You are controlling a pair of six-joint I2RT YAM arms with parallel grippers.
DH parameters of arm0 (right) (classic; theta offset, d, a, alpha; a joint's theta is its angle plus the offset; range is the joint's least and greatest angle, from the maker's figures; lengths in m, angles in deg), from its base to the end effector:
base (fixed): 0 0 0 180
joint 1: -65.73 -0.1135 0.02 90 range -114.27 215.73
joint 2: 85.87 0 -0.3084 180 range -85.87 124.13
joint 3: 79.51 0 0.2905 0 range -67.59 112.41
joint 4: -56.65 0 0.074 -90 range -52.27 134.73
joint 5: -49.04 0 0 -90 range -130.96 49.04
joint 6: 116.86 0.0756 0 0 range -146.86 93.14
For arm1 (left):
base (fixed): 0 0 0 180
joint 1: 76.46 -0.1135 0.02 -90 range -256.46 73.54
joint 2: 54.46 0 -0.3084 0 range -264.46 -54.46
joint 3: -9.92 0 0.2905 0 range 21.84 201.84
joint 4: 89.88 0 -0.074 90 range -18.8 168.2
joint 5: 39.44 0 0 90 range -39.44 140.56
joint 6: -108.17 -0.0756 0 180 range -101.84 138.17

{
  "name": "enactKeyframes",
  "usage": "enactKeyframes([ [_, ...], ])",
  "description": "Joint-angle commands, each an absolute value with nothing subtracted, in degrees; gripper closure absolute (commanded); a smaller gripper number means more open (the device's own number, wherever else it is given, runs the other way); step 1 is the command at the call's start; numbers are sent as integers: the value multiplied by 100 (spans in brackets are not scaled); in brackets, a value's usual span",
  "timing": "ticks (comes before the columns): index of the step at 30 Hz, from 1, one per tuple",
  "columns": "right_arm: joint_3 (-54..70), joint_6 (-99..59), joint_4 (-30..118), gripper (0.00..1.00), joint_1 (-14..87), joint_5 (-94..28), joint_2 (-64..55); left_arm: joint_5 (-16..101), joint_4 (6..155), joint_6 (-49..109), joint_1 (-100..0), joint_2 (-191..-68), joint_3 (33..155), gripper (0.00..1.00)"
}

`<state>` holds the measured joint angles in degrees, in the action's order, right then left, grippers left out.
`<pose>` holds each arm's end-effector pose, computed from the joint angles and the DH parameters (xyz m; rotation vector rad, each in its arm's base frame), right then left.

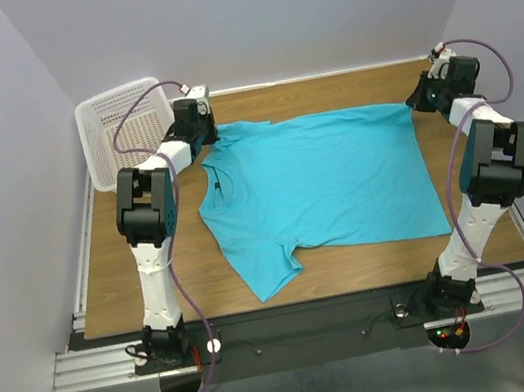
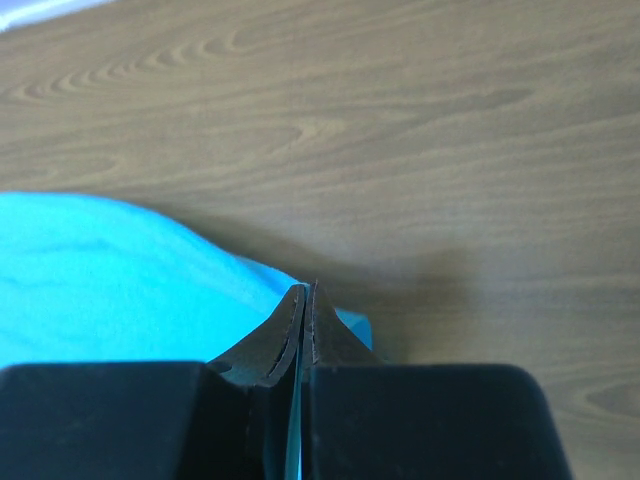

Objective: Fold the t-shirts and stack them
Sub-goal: Flatten the tshirt out, then fold the tshirt

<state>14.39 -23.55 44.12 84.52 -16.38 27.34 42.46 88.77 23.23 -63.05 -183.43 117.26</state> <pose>0.5185 -0.1432 0.2256 0.1505 2.0787 0.2917 0.6016 -0.1544 0.1881 0.2370 1.9700 -0.3491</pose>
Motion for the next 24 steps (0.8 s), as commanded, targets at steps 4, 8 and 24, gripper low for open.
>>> enactKeyframes([
  [4, 1143, -2633, 4710, 99, 8621, -1372, 2277, 4081, 9341, 2238, -6512, -17541, 11255, 100],
  [8, 1029, -2633, 4701, 99, 8709, -1169, 2224, 4037, 9305, 2212, -6591, -17470, 11141, 100],
  [24, 572, -2950, 4736, 99, 8867, -923, 1986, 3651, 9603, 1660, -6627, -17119, 10746, 100],
])
